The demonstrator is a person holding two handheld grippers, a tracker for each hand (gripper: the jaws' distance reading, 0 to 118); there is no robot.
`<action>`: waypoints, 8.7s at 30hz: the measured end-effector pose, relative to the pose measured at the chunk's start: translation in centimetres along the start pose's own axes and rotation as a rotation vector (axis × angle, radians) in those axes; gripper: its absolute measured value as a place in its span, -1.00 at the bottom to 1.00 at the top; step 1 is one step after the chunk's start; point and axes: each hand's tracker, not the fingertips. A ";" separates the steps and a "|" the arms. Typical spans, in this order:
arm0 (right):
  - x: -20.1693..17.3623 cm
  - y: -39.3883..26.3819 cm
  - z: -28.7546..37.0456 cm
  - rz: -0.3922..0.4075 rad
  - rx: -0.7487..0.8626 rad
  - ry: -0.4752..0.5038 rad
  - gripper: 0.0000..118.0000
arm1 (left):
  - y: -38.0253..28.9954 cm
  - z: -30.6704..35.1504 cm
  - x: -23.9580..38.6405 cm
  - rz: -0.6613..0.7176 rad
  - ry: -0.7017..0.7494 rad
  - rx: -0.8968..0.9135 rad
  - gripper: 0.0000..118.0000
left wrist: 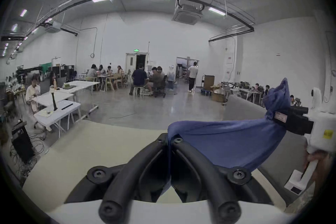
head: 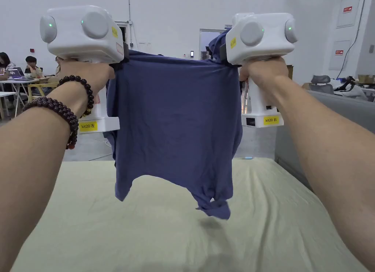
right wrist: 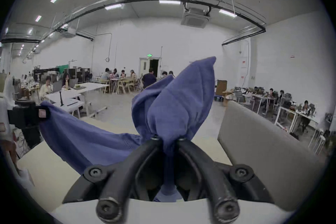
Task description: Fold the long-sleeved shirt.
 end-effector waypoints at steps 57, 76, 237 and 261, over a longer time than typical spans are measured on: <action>-3.2 -48.1 29.6 -0.158 -0.458 0.002 0.35 | -52.4 28.9 -5.2 0.138 0.003 -0.454 0.65; -2.5 -52.5 11.4 -0.191 -0.772 -0.018 0.65 | -51.9 22.0 -5.1 0.141 -0.032 -0.480 -1.00; 1.9 -52.1 22.9 -0.188 -0.670 -0.043 -1.00 | -56.0 15.8 -10.9 0.193 0.132 -0.616 -0.99; 3.5 -52.8 -2.4 -0.010 -1.017 0.106 -0.71 | -52.4 18.6 -10.8 0.248 0.091 -0.571 -0.98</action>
